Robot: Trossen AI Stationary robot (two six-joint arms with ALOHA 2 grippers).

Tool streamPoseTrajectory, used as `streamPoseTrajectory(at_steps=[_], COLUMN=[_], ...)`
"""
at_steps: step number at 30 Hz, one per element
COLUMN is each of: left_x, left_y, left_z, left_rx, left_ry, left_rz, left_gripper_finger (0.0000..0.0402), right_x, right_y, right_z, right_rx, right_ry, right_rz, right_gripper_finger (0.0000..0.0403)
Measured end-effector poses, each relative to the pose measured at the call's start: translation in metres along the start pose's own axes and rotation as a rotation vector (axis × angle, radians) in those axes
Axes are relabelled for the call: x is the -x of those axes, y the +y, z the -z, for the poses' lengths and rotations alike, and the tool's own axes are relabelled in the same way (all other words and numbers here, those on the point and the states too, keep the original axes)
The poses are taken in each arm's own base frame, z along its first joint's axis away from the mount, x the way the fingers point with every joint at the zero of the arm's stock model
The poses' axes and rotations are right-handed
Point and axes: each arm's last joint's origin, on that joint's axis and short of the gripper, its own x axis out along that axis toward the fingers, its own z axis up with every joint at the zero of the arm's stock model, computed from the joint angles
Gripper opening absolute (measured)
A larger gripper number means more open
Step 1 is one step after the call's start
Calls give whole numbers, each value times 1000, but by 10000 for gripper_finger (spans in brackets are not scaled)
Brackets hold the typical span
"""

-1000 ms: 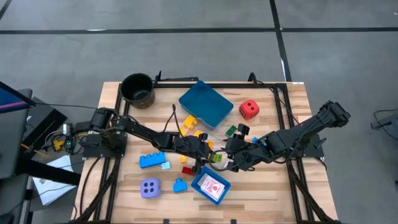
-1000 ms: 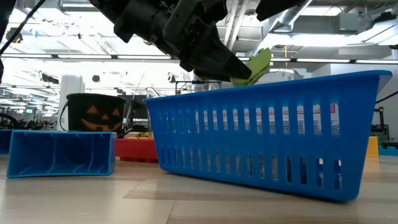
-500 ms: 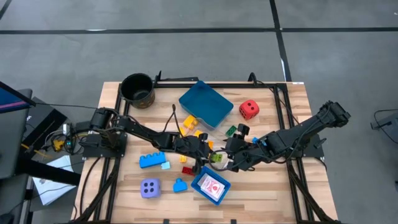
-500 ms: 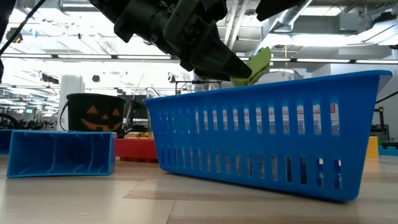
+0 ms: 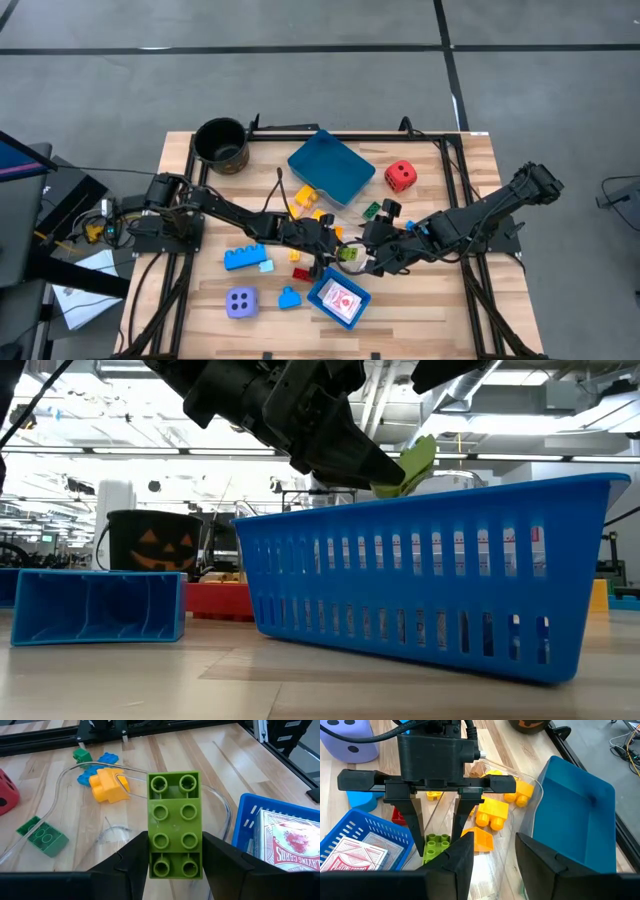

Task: Pick & Place Toys
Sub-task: Put the yellow and green game piece block into the transparent bin, then put the brown game piece block into the transparent bin

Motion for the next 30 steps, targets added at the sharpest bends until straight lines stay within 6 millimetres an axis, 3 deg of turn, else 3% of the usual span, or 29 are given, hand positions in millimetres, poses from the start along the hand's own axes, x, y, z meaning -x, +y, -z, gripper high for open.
streamPoseTrajectory(at_steps=[13, 24, 30], left_x=[0, 0, 0], left_y=[0, 0, 0], left_z=[0, -1, -1], left_rx=[0, 1, 1], left_ry=[1, -12, -14], left_rz=[1, 0, -1], left_gripper_finger=[168, 270, 291], right_x=[0, 0, 0], right_y=[0, 0, 0], right_z=[0, 0, 0], right_rx=[0, 0, 0], right_ry=[0, 0, 0], right_rz=[0, 0, 0], right_gripper_finger=[136, 136, 136])
